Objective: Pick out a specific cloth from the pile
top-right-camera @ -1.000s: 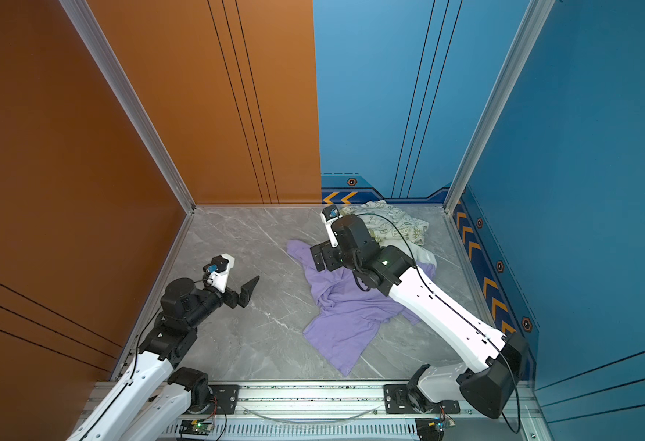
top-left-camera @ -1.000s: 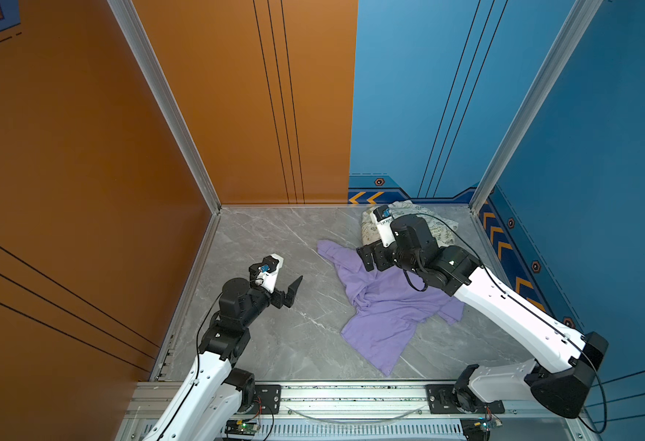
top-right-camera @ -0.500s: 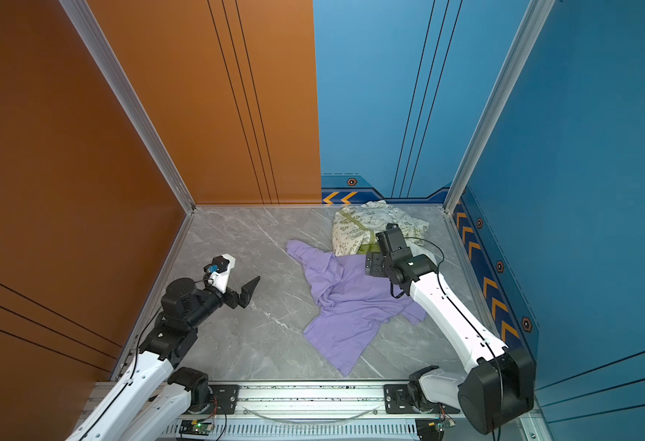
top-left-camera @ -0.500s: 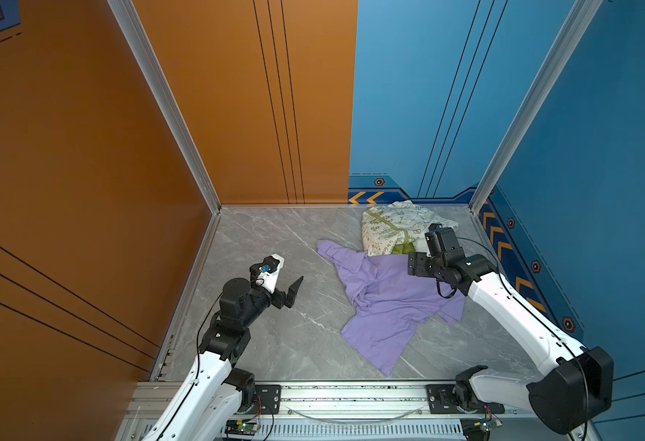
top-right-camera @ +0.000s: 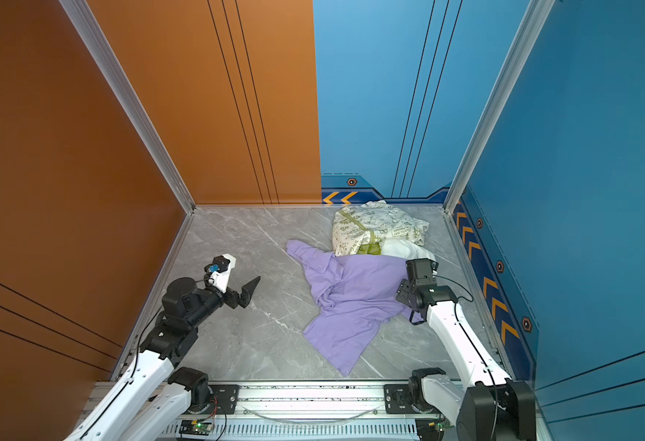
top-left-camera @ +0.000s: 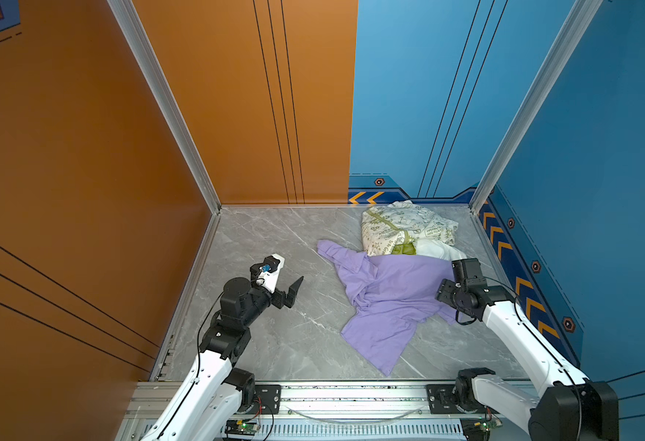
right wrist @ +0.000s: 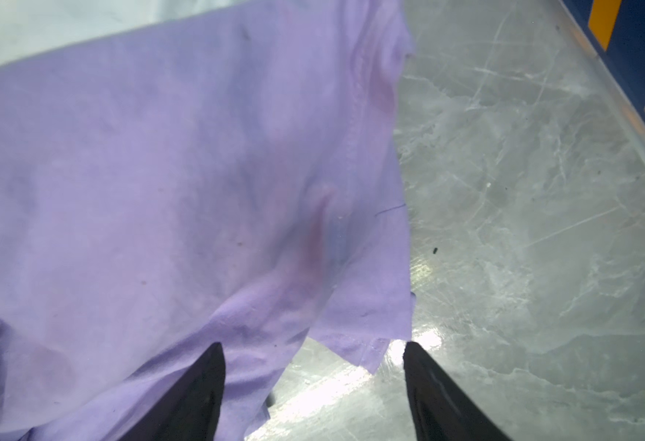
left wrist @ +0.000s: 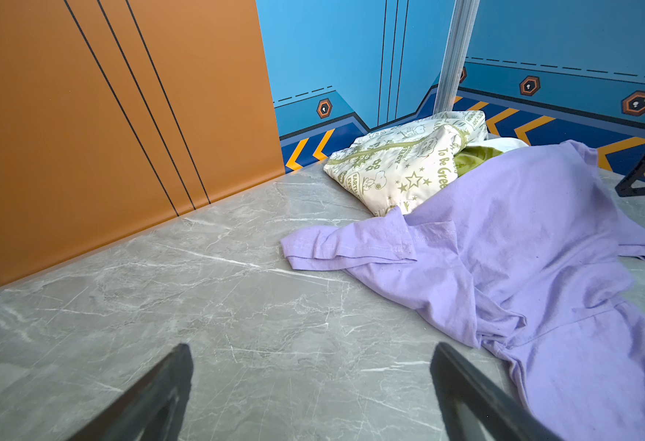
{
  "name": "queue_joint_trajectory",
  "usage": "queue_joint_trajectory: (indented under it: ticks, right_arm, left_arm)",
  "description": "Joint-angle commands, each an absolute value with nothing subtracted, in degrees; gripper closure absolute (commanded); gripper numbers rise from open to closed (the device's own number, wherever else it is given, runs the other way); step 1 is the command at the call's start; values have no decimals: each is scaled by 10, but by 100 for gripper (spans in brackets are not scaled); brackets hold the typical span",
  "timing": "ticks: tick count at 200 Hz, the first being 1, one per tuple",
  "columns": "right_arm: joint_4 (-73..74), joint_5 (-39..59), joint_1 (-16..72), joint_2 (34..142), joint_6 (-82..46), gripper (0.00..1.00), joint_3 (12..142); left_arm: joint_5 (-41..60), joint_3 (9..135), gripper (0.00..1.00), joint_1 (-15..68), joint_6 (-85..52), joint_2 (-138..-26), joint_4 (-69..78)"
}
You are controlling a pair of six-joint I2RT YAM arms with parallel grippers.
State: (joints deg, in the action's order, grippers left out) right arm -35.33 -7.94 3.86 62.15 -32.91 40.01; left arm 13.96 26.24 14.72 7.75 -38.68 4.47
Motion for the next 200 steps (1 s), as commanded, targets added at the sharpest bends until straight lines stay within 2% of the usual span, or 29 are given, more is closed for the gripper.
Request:
queue_joint_trajectory:
  ticks: [1, 23, 38, 58, 89, 120, 152, 200]
  right_arm:
    - [-293, -32, 19, 635, -367, 27, 375]
    - [-263, -26, 17, 670, -369, 28, 369]
    - [-246, -20, 14, 692, -371, 33, 367]
    - [-226, -19, 8, 705, -377, 47, 359]
    - [-209, -19, 1, 693, -388, 78, 346]
    - [-207, -24, -1, 641, -395, 93, 346]
    - [-214, -39, 0, 553, -405, 100, 369]
    - [-233, -73, 20, 477, -393, 100, 447]
  left_arm:
    - [147, 259, 2, 154, 87, -388, 45]
    - [144, 257, 2, 155, 87, -384, 44]
    - [143, 257, 2, 155, 87, -382, 44]
    - [143, 257, 2, 154, 88, -383, 45]
    - [145, 257, 2, 154, 88, -385, 45]
    - [144, 257, 2, 155, 89, -385, 45]
    - [144, 258, 2, 156, 89, -386, 45]
    - [147, 258, 2, 156, 89, -385, 44]
